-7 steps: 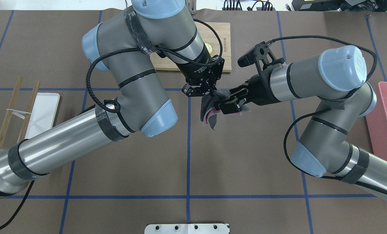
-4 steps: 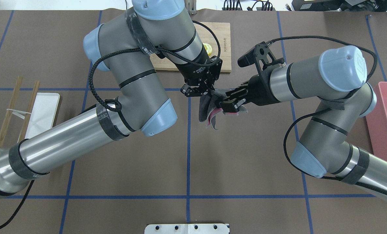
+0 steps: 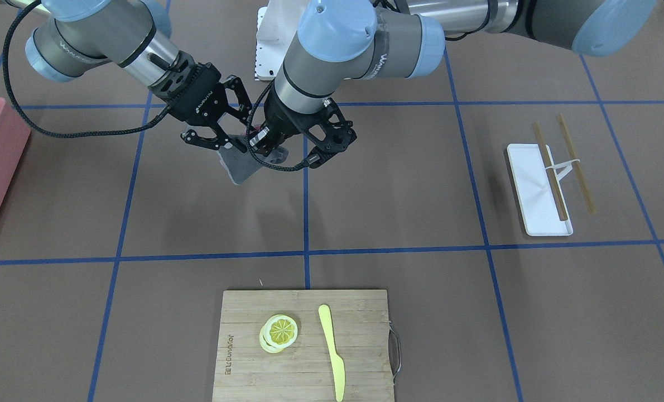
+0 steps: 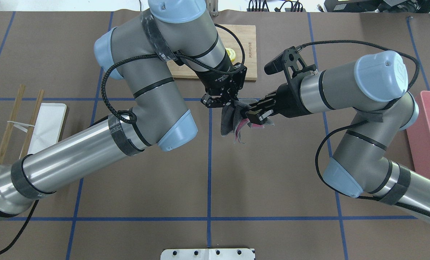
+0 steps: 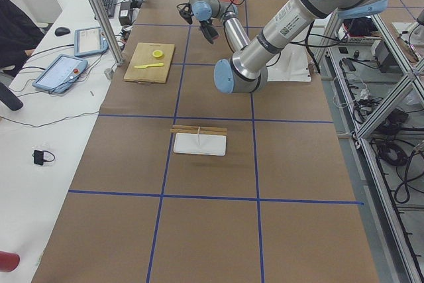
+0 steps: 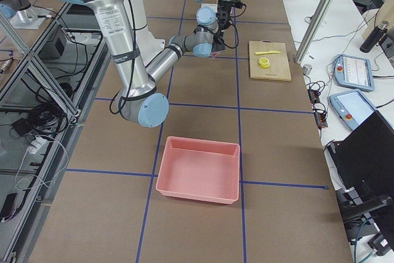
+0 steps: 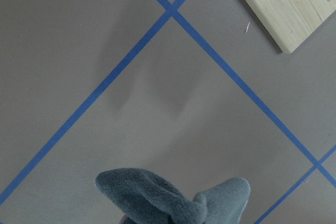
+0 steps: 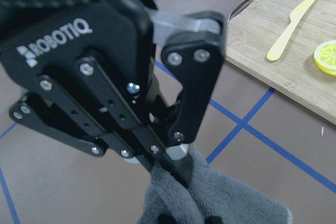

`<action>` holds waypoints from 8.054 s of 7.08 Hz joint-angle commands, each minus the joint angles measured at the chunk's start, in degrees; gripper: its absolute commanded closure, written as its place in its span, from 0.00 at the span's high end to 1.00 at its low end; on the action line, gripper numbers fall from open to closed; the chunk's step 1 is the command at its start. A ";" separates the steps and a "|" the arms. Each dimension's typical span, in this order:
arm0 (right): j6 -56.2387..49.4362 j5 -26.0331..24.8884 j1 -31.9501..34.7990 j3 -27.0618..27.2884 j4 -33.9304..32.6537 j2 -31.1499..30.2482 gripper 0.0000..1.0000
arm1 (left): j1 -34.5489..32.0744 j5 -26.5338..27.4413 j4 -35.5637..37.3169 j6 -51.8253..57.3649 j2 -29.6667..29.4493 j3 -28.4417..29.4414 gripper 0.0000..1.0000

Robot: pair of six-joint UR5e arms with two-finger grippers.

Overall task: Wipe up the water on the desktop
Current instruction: 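Grasp the towel with the right gripper and open the left gripper, then move the towel toward the pink bin with the right gripper while the left arm withdraws, then lower the towel and wipe it across the table with the right gripper, then wipe the towel back and forth on the table with the right gripper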

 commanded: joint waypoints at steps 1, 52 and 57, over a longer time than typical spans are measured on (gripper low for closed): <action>0.10 0.08 0.00 -0.08 0.07 -0.01 0.00 | 0.01 0.00 0.00 0.00 -0.03 0.10 0.00; -5.97 13.79 -2.01 0.18 -24.10 -13.46 0.00 | -32.07 10.55 8.70 66.18 38.91 -22.66 0.98; -5.61 11.15 3.05 -9.29 -24.63 -4.87 0.00 | -31.98 10.55 8.70 66.09 39.17 -22.57 0.98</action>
